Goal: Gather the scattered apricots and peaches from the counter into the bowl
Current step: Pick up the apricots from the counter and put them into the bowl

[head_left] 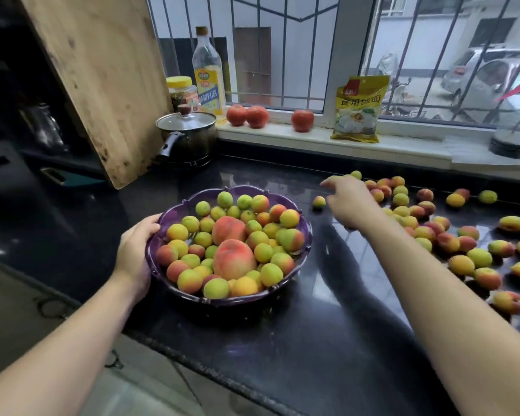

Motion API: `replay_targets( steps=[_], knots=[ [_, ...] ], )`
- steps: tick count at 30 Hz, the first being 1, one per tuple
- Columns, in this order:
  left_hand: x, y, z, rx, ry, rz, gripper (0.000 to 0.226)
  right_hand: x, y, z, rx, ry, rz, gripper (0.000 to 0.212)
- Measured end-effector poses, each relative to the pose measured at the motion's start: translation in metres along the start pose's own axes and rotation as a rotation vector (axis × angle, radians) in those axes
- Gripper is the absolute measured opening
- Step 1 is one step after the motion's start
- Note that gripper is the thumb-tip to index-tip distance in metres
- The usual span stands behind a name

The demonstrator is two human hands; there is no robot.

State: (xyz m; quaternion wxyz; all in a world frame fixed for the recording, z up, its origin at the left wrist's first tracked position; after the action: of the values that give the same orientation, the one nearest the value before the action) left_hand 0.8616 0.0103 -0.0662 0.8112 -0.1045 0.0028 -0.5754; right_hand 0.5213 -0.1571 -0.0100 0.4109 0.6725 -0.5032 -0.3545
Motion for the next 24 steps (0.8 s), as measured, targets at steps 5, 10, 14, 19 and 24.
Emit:
replay_targets(
  steps=[5, 10, 14, 19, 24],
  knots=[
    [-0.001, 0.001, 0.002, 0.052, -0.02, -0.004, 0.035, 0.031, -0.039, -0.024, -0.405, -0.016, -0.153, 0.04],
    [-0.003, -0.003, 0.003, 0.019, 0.009, -0.083, 0.039, -0.005, -0.006, -0.02, 0.143, 0.005, 0.055, 0.028],
    [-0.012, -0.027, 0.005, 0.052, 0.001, -0.202, 0.042, -0.065, 0.05, -0.015, 0.413, 0.15, 0.014, 0.021],
    [-0.047, -0.077, 0.0, 0.335, 0.038, -0.195, 0.037, -0.117, 0.08, -0.044, 0.48, 0.375, -0.184, 0.031],
    [-0.052, -0.082, -0.004, 0.258, 0.018, 0.033, 0.024, -0.116, 0.058, -0.054, 0.372, 0.44, -0.396, 0.037]
  ],
)
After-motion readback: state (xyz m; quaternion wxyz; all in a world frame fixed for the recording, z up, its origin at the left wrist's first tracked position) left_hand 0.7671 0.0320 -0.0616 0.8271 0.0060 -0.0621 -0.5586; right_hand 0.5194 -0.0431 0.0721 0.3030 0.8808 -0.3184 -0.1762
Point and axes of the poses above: each hand's wrist, its own x-axis towards the middle knuckle, its own y-axis out of the back of the hand, z = x × y, the point moved 2 cm from there along x, towards the middle knuckle, and after that the axes turned 14 degrees about -z, right-handed, at the moved point
